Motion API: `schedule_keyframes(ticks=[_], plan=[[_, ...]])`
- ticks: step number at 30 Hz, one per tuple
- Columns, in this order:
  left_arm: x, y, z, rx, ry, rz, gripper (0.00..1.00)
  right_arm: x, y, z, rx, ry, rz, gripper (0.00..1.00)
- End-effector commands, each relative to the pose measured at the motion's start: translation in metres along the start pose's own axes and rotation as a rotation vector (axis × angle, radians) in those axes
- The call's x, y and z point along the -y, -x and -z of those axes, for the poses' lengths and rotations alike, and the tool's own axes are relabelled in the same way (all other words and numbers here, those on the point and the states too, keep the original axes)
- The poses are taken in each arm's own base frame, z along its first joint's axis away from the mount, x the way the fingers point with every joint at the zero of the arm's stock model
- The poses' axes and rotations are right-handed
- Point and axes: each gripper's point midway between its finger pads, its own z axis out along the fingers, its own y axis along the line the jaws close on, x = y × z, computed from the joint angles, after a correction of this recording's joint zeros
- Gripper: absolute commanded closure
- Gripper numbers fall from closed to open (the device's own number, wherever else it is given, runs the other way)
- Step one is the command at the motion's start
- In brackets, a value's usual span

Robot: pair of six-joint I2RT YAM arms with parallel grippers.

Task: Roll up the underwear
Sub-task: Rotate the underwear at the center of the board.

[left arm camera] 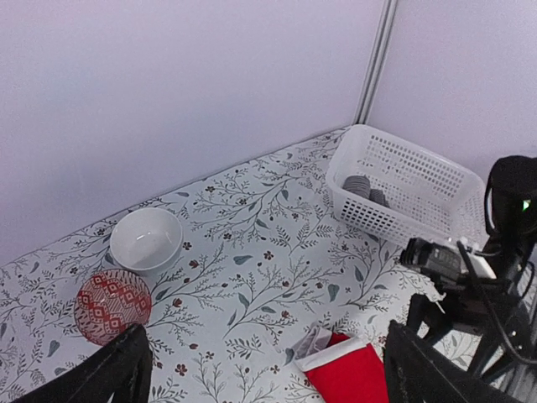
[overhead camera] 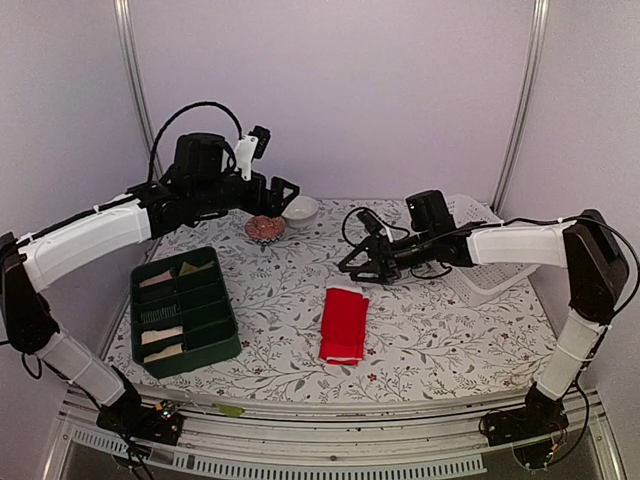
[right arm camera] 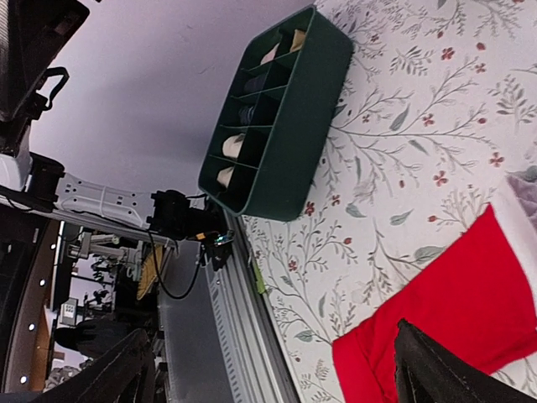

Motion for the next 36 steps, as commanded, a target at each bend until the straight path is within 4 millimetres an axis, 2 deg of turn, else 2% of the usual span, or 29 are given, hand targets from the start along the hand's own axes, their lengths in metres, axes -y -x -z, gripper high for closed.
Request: schedule_keyframes(ticks=[1, 3, 5, 8, 11, 13, 18, 22, 25, 31, 33, 36], plan=[[-0.023, -0.004, 0.005, -0.032, 0.074, 0.073, 0.04, -0.026, -0.002, -0.036, -0.052, 0.143, -0.06, 0.01], [-0.027, -0.012, 0.008, -0.07, 0.081, 0.075, 0.04, -0.018, -0.016, -0.055, -0.112, 0.157, -0.129, 0.01], [-0.031, -0.017, 0.01, -0.088, 0.087, 0.072, 0.04, -0.022, -0.015, -0.072, -0.146, 0.18, -0.146, 0.01], [-0.041, -0.024, 0.012, -0.109, 0.123, 0.069, 0.04, -0.017, -0.022, -0.095, -0.178, 0.171, -0.181, 0.01], [-0.044, -0.027, 0.013, -0.123, 0.117, 0.092, 0.04, -0.008, -0.027, -0.108, -0.178, 0.149, -0.23, 0.01], [-0.042, -0.031, 0.013, -0.138, 0.108, 0.1, 0.04, 0.005, -0.033, -0.114, -0.172, 0.132, -0.271, 0.01], [-0.047, -0.035, 0.023, -0.143, 0.13, 0.11, 0.04, 0.057, -0.062, -0.126, -0.19, 0.029, -0.405, 0.01], [-0.051, -0.034, 0.028, -0.142, 0.143, 0.098, 0.04, 0.073, -0.074, -0.131, -0.206, 0.004, -0.445, 0.01], [-0.052, -0.036, 0.03, -0.15, 0.144, 0.092, 0.04, 0.063, -0.065, -0.128, -0.196, 0.022, -0.418, 0.01], [-0.047, -0.034, 0.032, -0.142, 0.119, 0.09, 0.04, 0.014, -0.02, -0.103, -0.109, 0.106, -0.286, 0.01], [-0.046, -0.034, 0.032, -0.142, 0.109, 0.089, 0.04, 0.013, -0.007, -0.094, -0.077, 0.111, -0.273, 0.01], [-0.044, -0.035, 0.032, -0.14, 0.102, 0.089, 0.04, 0.031, 0.005, -0.084, -0.043, 0.093, -0.29, 0.01]])
